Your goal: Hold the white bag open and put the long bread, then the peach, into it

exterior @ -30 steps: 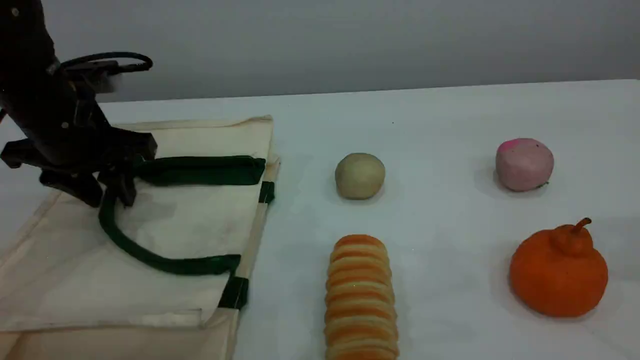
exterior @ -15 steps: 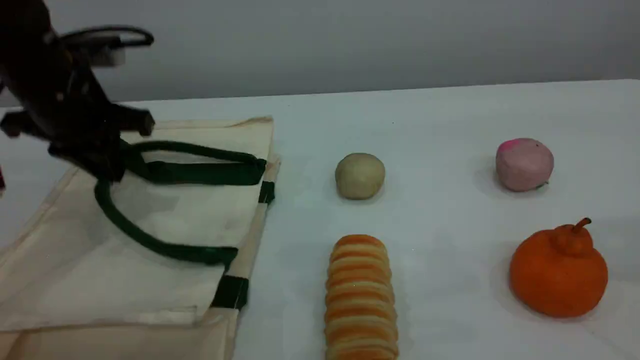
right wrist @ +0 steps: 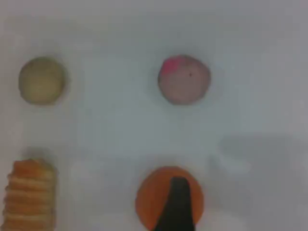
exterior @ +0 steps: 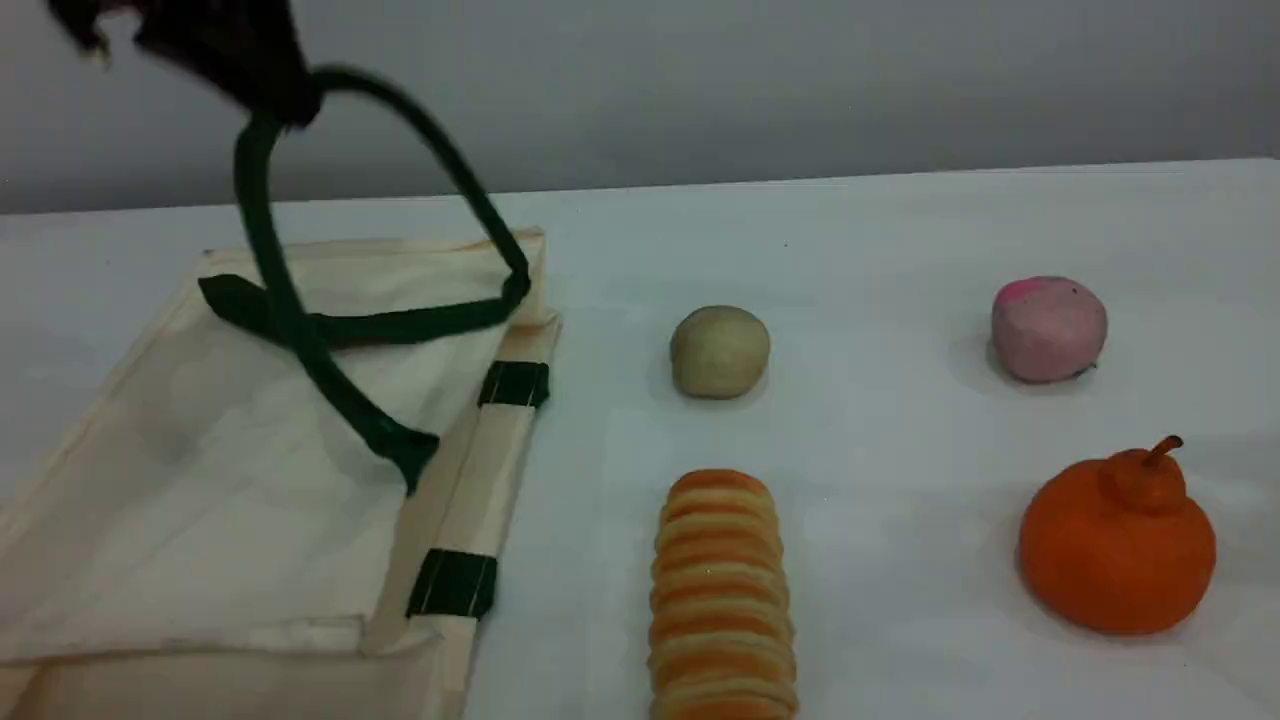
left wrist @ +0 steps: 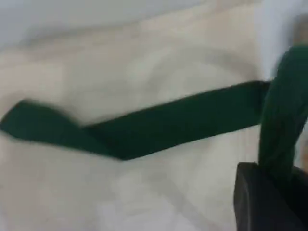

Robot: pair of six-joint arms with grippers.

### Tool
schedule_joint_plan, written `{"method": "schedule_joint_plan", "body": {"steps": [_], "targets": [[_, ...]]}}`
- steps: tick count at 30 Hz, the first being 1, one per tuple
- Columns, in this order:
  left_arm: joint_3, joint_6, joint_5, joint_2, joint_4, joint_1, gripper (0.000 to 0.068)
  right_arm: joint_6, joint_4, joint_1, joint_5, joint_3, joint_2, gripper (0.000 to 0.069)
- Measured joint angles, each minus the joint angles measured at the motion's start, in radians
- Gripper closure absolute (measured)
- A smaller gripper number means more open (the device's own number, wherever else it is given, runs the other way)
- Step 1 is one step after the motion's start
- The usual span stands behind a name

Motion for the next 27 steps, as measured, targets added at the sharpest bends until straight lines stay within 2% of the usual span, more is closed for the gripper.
{"method": "schedule_joint_plan", "body": {"steps": [3, 5, 10, 14, 21, 27], "targets": [[-0.066, 0.061, 0.1, 0.0, -0.081, 0.0, 0.0579, 0.0, 0.019, 0.0, 0.001, 0.0, 0.025, 0.0105], [-0.102, 0.097, 0.124, 0.0, -0.113, 0.0, 0.0579, 0.0, 0.019, 0.0, 0.004, 0.0, 0.044, 0.0105], [-0.165, 0.114, 0.124, 0.0, -0.157, 0.0, 0.0579, -0.018, 0.025, 0.0, 0.027, 0.0, 0.093, 0.0105], [-0.181, 0.168, 0.122, 0.0, -0.239, 0.0, 0.0579, -0.066, 0.08, 0.0, 0.036, 0.0, 0.137, 0.0105], [-0.181, 0.214, 0.123, -0.029, -0.235, 0.0, 0.0579, -0.16, 0.184, 0.012, 0.037, 0.0, 0.24, 0.0105], [-0.181, 0.239, 0.123, -0.089, -0.234, 0.0, 0.058, -0.191, 0.209, 0.096, 0.002, 0.0, 0.33, 0.0105]]}}
